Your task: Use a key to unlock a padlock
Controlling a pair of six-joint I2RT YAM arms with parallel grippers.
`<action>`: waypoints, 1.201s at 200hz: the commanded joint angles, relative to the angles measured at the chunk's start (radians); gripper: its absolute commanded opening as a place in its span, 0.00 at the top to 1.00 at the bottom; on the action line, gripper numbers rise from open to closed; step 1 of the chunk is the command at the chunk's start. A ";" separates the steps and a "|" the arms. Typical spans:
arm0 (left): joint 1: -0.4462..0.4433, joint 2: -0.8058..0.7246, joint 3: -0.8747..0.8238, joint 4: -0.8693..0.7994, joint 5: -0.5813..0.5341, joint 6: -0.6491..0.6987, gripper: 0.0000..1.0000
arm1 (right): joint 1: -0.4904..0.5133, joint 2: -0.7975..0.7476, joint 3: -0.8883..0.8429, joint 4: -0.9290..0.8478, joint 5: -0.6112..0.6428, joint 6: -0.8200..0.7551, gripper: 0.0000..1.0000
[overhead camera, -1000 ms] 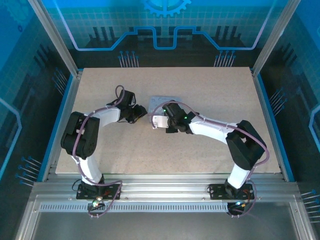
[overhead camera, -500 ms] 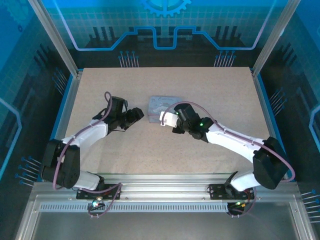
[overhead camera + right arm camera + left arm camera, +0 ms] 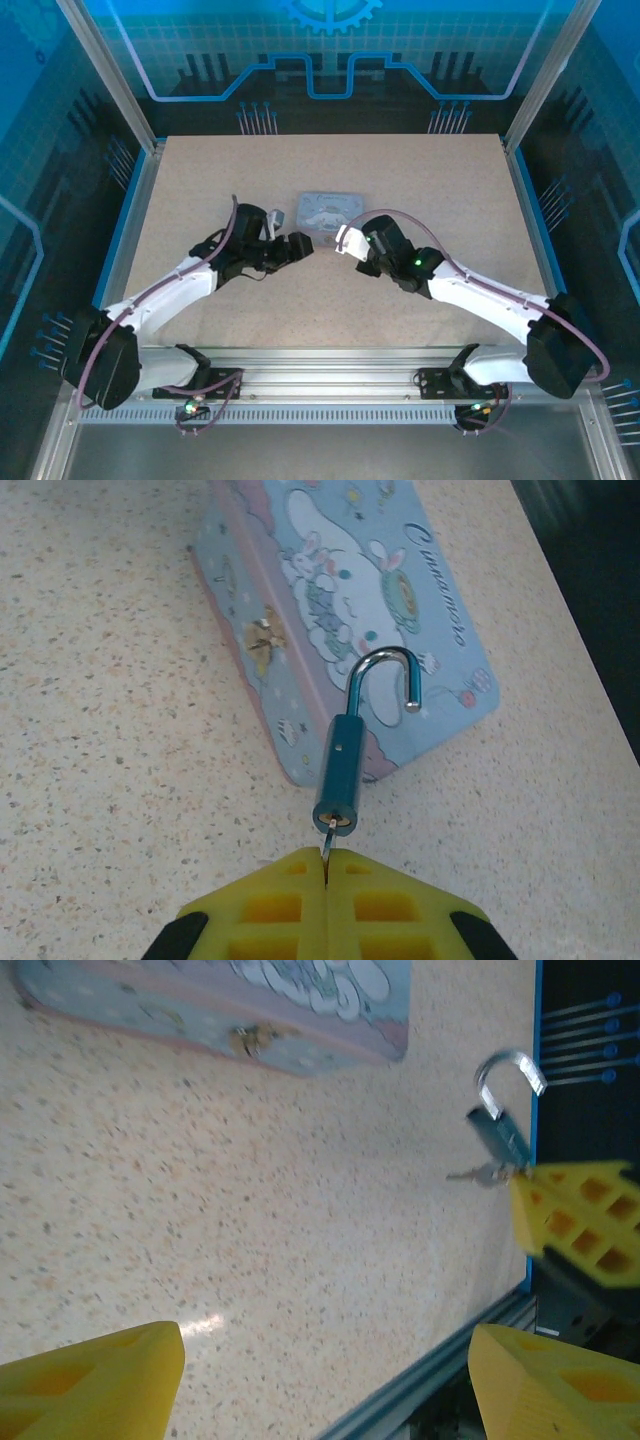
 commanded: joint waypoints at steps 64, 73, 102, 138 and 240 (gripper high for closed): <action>-0.112 -0.036 -0.098 0.068 -0.034 -0.102 0.23 | -0.221 0.020 0.047 -0.166 0.028 0.361 1.00; -0.123 -0.032 -0.098 0.074 -0.039 -0.104 0.23 | -0.249 0.032 0.069 -0.183 0.007 0.398 1.00; -0.143 -0.010 -0.097 0.088 -0.050 -0.108 0.23 | -0.309 0.101 0.101 -0.228 0.002 0.496 1.00; -0.152 0.004 -0.098 0.107 -0.057 -0.121 0.23 | -0.355 0.218 0.153 -0.277 -0.032 0.562 1.00; -0.155 0.012 -0.139 0.150 -0.076 -0.157 0.23 | -0.361 0.341 0.202 -0.307 -0.043 0.629 0.90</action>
